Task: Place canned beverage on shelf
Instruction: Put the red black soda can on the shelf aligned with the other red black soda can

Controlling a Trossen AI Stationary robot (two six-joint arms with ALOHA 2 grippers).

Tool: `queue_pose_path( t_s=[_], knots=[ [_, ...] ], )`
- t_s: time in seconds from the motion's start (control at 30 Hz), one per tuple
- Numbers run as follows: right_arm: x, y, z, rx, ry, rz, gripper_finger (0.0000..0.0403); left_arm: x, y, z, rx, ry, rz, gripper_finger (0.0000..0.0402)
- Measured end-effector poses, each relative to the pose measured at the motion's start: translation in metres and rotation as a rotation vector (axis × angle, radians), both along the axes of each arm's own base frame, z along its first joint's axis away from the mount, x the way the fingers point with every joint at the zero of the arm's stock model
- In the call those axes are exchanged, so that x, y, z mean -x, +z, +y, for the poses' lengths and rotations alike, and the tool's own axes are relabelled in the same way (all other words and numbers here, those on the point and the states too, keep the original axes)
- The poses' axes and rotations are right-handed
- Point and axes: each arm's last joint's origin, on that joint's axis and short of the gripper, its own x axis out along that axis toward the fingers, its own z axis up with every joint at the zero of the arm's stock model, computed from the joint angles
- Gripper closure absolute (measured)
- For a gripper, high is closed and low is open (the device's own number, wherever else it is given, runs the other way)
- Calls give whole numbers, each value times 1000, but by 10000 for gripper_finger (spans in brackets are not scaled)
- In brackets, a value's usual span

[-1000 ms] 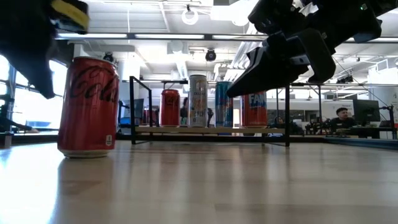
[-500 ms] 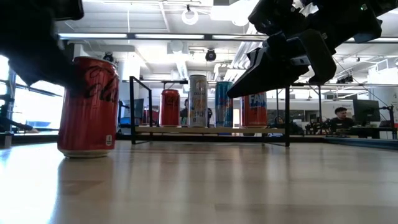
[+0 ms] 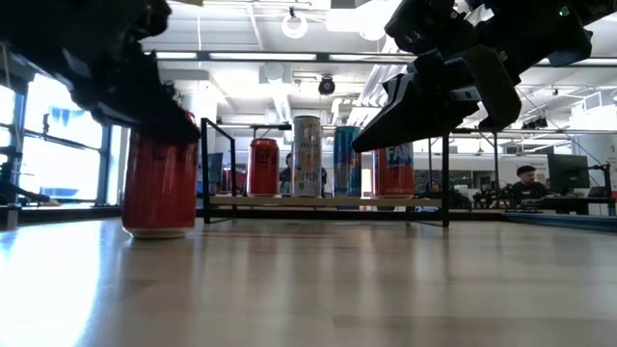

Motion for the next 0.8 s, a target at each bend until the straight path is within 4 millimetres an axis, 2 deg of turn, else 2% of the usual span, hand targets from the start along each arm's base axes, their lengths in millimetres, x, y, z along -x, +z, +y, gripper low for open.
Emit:
queue_pose_path(
  t_s=[0.13, 0.23, 0.37, 0.5, 0.63, 0.8],
  knots=[
    [0, 0, 0, 0, 0, 1, 403, -10, 8, 3, -30, -94, 37, 401],
    [0, 0, 0, 1, 0, 1, 403, -16, 29, -1, -26, -190, 39, 401],
    [0, 0, 0, 1, 0, 2, 403, -12, 62, -10, -36, -321, 59, 401],
    [0, 0, 0, 1, 0, 2, 403, 0, 87, -14, -39, -369, 79, 398],
    [0, 0, 0, 1, 0, 2, 403, 9, 96, -14, -66, -388, 110, 363],
    [0, 0, 0, 1, 0, 2, 403, 19, 97, -8, 0, -312, 149, 277]
  ],
)
